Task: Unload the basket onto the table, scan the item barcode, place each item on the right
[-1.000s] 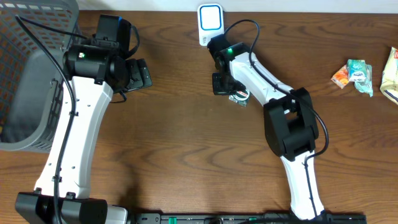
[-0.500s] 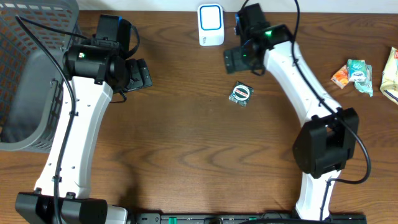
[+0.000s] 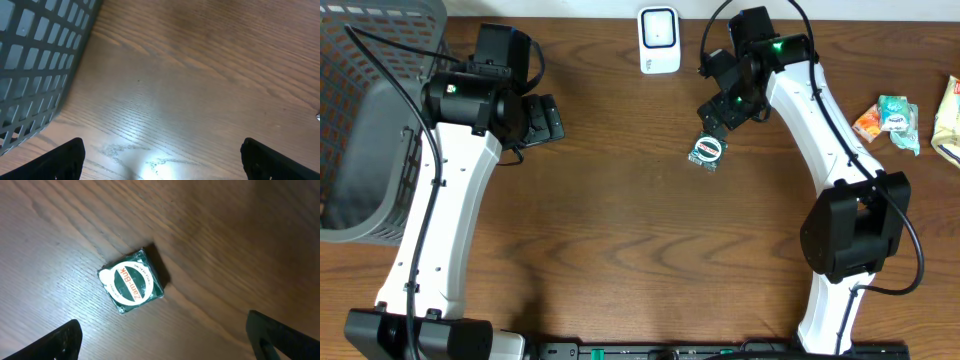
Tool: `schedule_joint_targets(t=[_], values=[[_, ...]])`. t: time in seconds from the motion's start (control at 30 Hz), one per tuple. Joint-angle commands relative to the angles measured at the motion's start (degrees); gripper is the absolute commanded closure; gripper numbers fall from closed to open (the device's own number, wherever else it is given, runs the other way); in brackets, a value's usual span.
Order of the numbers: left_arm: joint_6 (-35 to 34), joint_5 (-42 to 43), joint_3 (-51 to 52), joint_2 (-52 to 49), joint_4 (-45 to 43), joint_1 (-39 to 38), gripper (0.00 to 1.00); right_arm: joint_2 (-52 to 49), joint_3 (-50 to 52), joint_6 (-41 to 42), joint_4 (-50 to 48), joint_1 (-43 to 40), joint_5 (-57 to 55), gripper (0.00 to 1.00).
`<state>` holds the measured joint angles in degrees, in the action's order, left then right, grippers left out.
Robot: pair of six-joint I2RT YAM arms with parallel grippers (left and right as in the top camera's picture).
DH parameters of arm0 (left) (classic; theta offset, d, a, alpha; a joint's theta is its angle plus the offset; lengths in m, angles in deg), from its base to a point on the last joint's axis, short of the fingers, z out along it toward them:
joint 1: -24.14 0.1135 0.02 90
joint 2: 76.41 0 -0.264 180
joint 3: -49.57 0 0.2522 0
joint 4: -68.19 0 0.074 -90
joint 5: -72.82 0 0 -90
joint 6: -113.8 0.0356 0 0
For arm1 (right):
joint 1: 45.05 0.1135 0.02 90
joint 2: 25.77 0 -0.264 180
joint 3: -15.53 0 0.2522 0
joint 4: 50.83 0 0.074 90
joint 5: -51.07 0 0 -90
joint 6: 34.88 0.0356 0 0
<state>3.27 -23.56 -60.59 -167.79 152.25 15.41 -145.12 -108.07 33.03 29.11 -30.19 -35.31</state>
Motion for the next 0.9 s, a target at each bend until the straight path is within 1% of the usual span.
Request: schedule_joint_targets(t=[0.0,0.2,0.37,0.63,0.77,0.87], values=[[0.57,-0.74,-0.52,0.39,0.17,0.15,0.02,-0.09,0.50,-7.89,-0.15,0.02,1.57,0.01],[0.57,-0.74,-0.52,0.39,0.17,0.15,0.02,-0.68,4.42,-14.14,-1.44,0.59,6.10,0.01],[0.57,-0.74,-0.52,0.39,0.17,0.15,0.02,-0.70,12.07,-17.46,-8.94,0.68,6.21,0.01],[0.57,-0.74,-0.52,0.39,0.17,0.15,0.02,-0.70,20.94,-17.42,-20.61,0.68,6.27,0.01],[0.57,-0.74,-0.52,0.39,0.17,0.15,0.02,-0.72,25.18,-17.42,-24.50,0.90,7.96,0.01],[0.57,-0.74,-0.52,0.39,0.17,0.15,0.02,-0.72,26.45,-17.42,-24.85,0.94,7.93,0.01]])
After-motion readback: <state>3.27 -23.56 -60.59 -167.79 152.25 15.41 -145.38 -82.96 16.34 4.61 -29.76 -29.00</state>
